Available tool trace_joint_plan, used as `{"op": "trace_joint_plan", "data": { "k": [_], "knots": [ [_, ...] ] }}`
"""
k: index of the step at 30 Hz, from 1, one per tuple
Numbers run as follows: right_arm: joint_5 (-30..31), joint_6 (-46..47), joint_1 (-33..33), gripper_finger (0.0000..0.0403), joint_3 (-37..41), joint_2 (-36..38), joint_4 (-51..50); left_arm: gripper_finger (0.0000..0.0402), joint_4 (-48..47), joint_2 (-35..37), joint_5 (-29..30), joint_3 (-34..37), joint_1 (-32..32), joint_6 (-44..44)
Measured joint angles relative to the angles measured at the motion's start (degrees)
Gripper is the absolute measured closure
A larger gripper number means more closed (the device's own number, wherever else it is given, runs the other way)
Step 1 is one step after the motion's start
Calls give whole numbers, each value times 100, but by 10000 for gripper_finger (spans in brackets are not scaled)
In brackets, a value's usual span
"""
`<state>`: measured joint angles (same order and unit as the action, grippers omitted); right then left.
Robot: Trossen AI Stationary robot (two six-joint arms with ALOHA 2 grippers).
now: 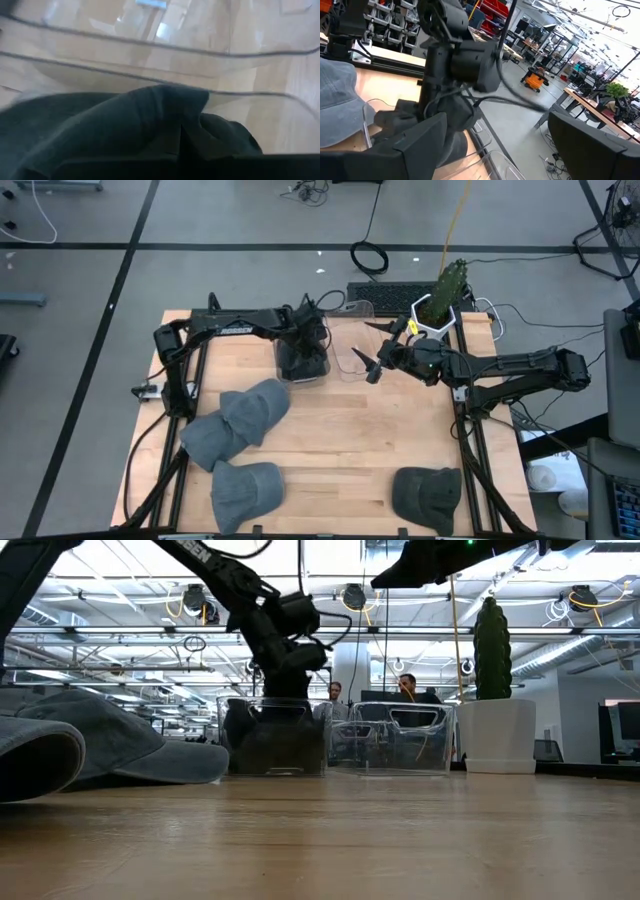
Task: Pick & Place hat
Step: Put the top black cap into the left transparent bin, then put the black cap into the left transparent bin
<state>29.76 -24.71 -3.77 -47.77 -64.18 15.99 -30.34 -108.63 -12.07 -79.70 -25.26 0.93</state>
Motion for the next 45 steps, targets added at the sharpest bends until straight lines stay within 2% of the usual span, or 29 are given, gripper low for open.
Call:
{"op": "trace_joint_plan", "data": {
  "k": [7, 16, 19, 23, 25, 28, 37, 41, 45],
  "knots": [
    [0, 2, 0, 67, 0, -2, 0, 400, 6, 177, 6, 4, 2, 13],
    [0, -17, 7, 67, 2, 0, 0, 396, 48, 1244, 140, 4, 4, 338],
    [4, -204, 135, 67, 4, 25, -2, 395, 1, 1729, -114, 4, 8, 724],
    [2, -317, 510, 67, 4, 182, -50, 395, 112, 2505, -768, 104, 41, 1103],
    [12, -213, 774, 67, 4, 357, -306, 395, 326, 2912, -835, 326, 80, 1093],
    [11, 120, 1190, 67, 4, 666, -809, 395, 770, 3612, -611, 921, 160, 869],
    [0, 1541, 2608, 67, -42, 1541, -2276, 394, 3398, 5721, -111, 2980, 638, 166],
    [2, 2309, 3201, 67, -382, 1569, -3158, 394, 3973, 6286, -92, 3627, 776, -27],
    [-2, 3133, 3825, 67, -1001, 1128, -4618, 394, 4087, 6515, -88, 3930, 860, -175]
  ]
}}
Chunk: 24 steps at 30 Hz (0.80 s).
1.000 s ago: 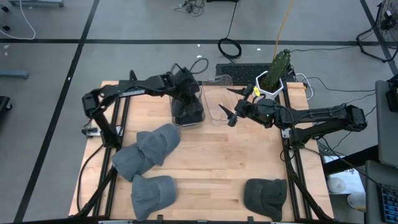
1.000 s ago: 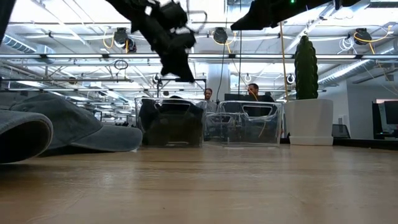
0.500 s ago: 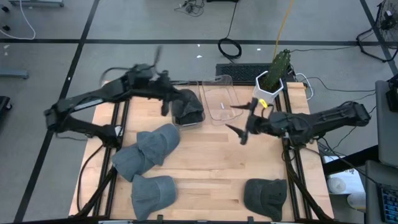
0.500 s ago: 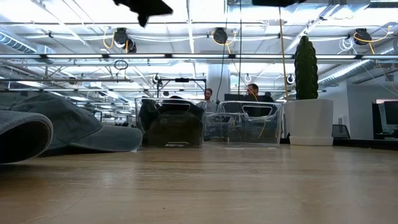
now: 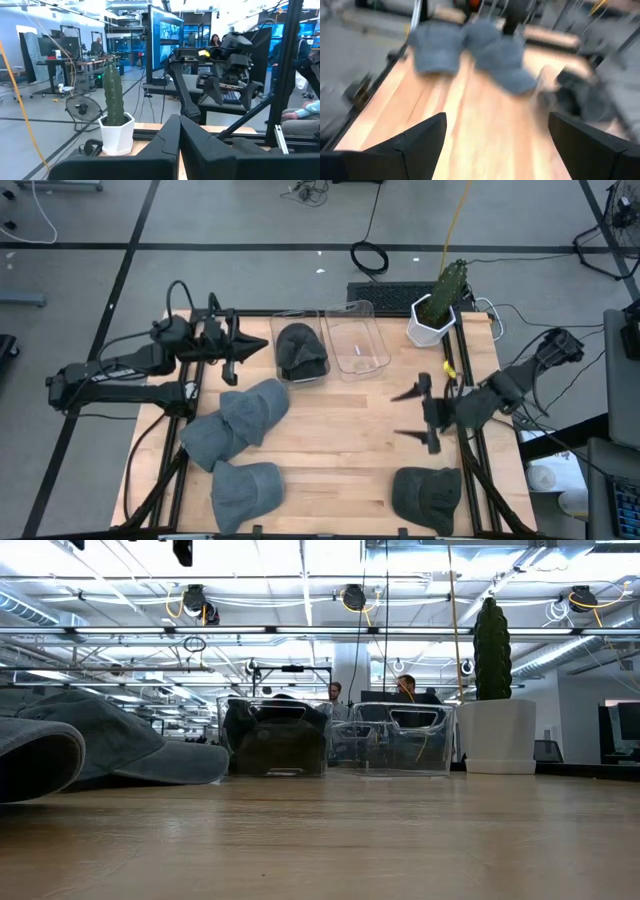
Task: Pick & Place hat
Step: Put the black cap into the left transparent bin
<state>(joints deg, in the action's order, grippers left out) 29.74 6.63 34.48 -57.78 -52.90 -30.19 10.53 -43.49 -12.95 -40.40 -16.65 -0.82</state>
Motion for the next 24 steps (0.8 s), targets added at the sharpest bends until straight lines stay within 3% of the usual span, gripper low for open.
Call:
{"op": "trace_joint_plan", "data": {
  "k": [5, 10, 14, 19, 24],
  "knots": [
    [-445, 1395, 648, 67, -990, -884, -1486, 394, 14, 2, 0, 28, 5, 69],
    [-1898, 2675, 1135, 99, -1380, -1556, -1710, 394, 11, 0, -1, 32, 3, 40],
    [-2160, 3329, 1659, 192, -1380, -2010, -1448, 394, 11, 0, -1, 32, 3, 48],
    [-2205, 4552, 1947, 375, -1371, -2375, -1744, 394, 9, 0, -2, 32, 3, 50],
    [-2533, 5952, 2111, 400, -1089, -2711, -1786, 394, 9, 0, -1, 32, 3, 50]
  ]
}}
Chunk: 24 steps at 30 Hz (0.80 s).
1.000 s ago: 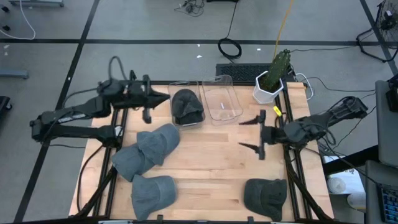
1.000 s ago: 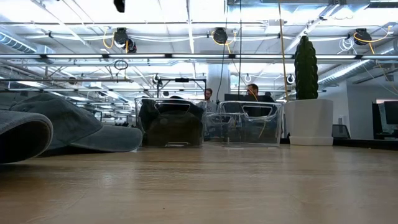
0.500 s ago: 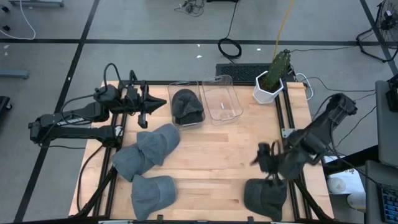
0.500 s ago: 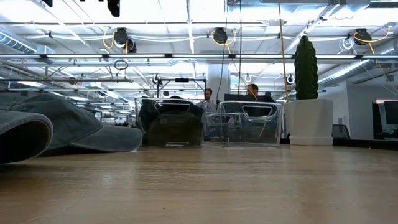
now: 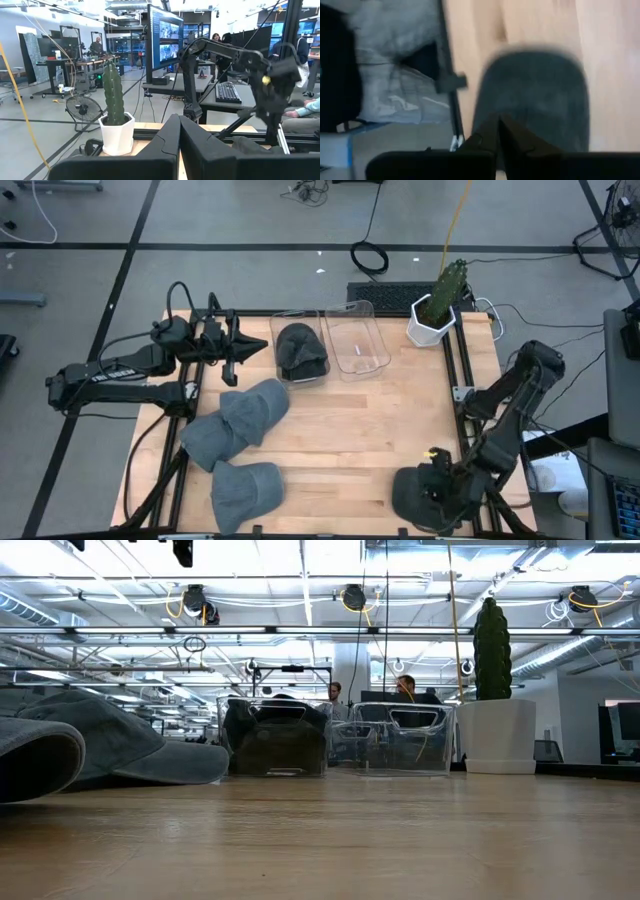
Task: Pick & Place hat
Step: Put the black cap into the left transparent bin
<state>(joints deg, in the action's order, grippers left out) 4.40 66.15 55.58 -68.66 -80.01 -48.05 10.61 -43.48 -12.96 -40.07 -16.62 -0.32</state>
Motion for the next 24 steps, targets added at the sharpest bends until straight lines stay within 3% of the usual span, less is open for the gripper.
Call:
{"op": "trace_joint_plan", "data": {
  "k": [6, 11, 15, 24],
  "knots": [
    [-1108, 1820, 158, 403, 603, -572, 398, 394, -2, 0, -1, 0, 0, 2],
    [-1956, 2354, 246, 403, 777, -1046, 690, 394, -2, 0, -1, 0, 0, 3],
    [-1635, 2198, 184, 403, 880, -1291, 666, 394, -2, 0, -1, -2, 0, 2],
    [-143, 1027, -371, 403, 1139, -1345, 635, 394, -2, 0, -1, -2, 0, 2]
  ]
}}
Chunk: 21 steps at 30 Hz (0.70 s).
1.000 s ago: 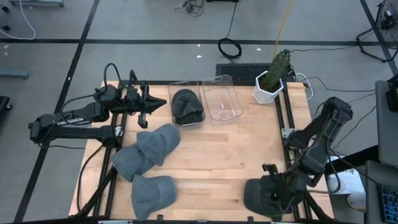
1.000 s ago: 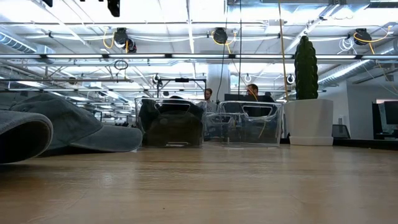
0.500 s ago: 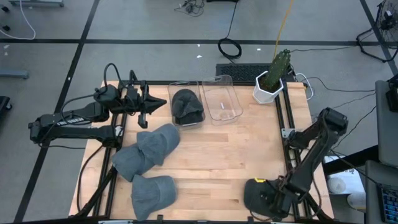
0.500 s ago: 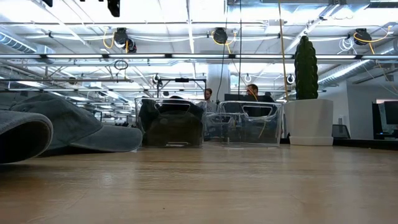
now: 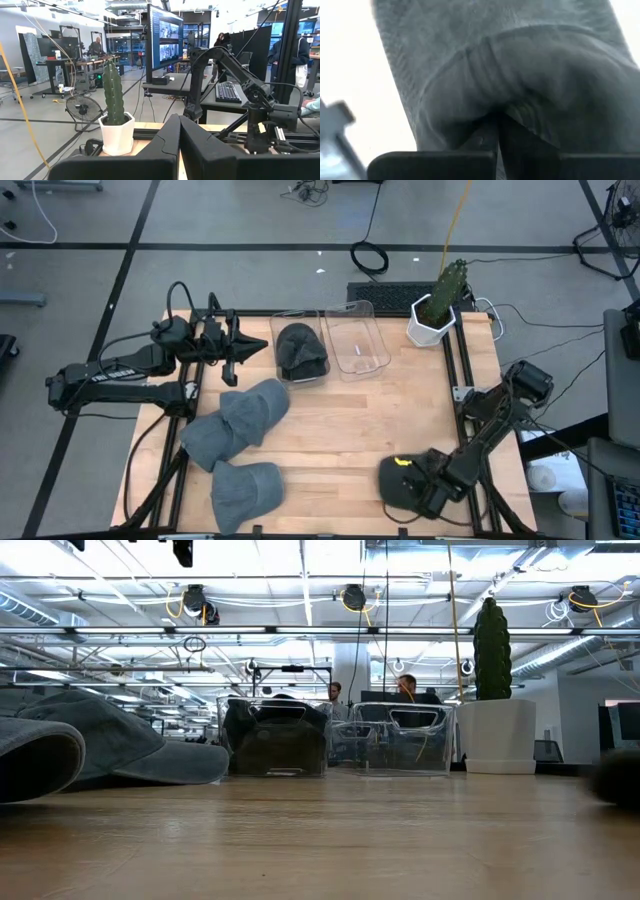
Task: Pick & Place hat
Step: Put the black cap into the left transparent bin
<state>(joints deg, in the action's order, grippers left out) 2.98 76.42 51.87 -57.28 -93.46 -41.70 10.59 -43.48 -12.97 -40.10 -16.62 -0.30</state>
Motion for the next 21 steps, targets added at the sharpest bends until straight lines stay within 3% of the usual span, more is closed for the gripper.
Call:
{"op": "trace_joint_plan", "data": {
  "k": [10, 14, 16, 19, 21],
  "knots": [
    [2904, -1584, -648, 403, 2, 600, 519, 394, -2, 0, 0, 0, 0, 2],
    [3377, -1864, -738, 395, 2, 609, 1070, 394, -2, 0, 0, 0, 0, 2],
    [2885, -2063, -961, 376, 2, 617, 1344, 394, -2, 0, 0, 0, 0, 1],
    [1236, -2181, -1316, 331, 2, 636, 1367, 394, -2, 0, 0, 0, 0, 2],
    [168, -1612, -1388, 297, 42, 651, 1307, 394, -2, 0, 0, 0, 0, 2]
  ]
}}
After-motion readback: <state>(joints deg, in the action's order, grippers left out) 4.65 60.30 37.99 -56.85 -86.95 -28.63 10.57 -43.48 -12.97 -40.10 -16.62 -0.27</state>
